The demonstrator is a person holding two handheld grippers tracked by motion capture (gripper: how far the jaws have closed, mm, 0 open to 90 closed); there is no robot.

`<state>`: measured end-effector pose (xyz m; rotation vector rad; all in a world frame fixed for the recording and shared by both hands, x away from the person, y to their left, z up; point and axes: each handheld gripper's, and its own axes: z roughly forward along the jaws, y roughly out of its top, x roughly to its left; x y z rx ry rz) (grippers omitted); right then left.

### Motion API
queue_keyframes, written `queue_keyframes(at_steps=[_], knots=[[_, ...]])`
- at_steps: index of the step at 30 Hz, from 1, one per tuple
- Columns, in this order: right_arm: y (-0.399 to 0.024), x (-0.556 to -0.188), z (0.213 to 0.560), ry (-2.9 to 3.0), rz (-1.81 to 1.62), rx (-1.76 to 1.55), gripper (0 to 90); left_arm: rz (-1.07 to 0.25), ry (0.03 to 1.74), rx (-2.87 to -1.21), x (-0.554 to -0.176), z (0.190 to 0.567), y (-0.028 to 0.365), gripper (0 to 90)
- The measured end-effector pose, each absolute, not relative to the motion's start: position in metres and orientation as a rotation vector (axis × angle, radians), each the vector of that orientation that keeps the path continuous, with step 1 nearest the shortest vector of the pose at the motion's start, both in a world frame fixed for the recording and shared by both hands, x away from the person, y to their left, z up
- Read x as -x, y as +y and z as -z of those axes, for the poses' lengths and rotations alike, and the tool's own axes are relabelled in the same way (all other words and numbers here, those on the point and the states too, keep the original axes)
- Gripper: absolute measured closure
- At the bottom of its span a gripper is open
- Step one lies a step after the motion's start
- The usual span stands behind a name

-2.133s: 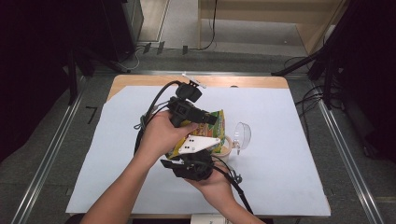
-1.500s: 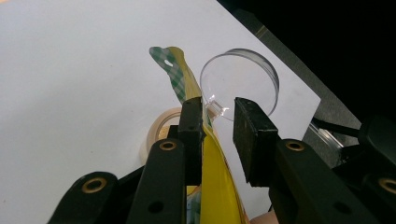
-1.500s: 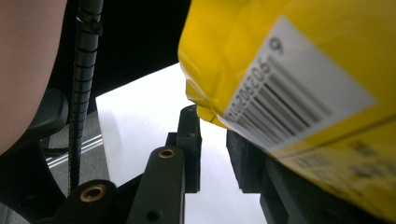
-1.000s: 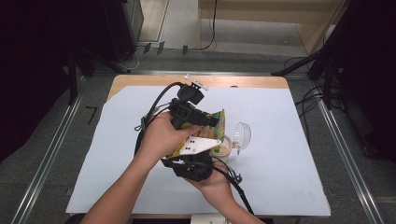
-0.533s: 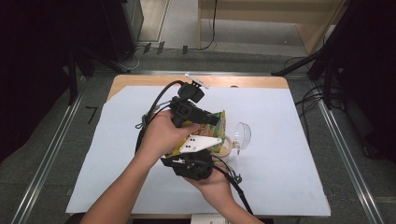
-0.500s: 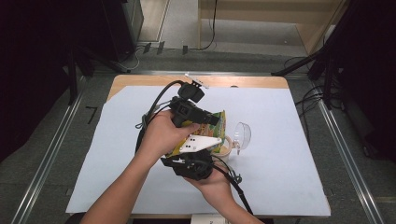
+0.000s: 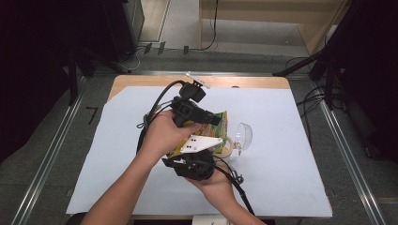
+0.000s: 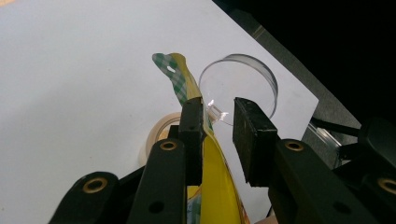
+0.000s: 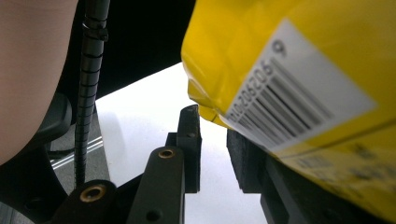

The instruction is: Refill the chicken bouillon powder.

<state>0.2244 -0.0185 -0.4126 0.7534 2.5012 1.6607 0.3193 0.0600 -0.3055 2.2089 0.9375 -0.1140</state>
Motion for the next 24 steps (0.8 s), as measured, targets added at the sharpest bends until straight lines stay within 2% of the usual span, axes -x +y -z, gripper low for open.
queue_keyframes(at_steps=[24], knots=[[-0.0176,-0.2228,0.4109,2.491,-1.669,-0.75,76.0,0.091,0.925,-2.213,-0.316,0.3022,0.0597,74.0]])
